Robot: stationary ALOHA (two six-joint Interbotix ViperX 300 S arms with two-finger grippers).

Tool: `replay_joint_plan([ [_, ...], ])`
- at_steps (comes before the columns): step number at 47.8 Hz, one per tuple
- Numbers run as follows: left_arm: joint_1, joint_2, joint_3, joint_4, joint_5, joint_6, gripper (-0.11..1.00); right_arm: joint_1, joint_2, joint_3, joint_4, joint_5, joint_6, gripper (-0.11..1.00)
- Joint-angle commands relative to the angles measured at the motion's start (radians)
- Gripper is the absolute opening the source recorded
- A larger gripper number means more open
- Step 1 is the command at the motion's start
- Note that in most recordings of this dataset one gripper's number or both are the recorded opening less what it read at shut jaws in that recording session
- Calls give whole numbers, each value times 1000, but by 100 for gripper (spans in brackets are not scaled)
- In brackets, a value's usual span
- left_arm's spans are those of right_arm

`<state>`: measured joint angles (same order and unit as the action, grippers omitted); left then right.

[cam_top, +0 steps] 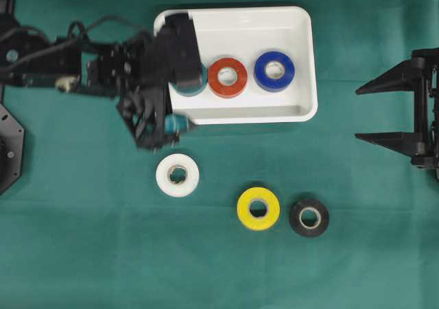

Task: Pick up the tape from a random location and place it into the white case.

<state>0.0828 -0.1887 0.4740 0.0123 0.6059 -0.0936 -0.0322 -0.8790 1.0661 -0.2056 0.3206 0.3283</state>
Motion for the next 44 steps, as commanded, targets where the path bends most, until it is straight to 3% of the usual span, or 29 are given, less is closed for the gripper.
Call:
replay_joint_plan([
  [1, -21, -28, -6, 2, -20, 2, 97, 0, 3, -25, -2, -5, 2, 83],
  [17, -25, -112, 29, 3, -35, 31, 97, 0, 0, -26, 3, -3, 3, 83],
  [44, -25, -402, 250, 3, -225, 44, 97, 0, -41, -34, -2, -8, 0, 83],
])
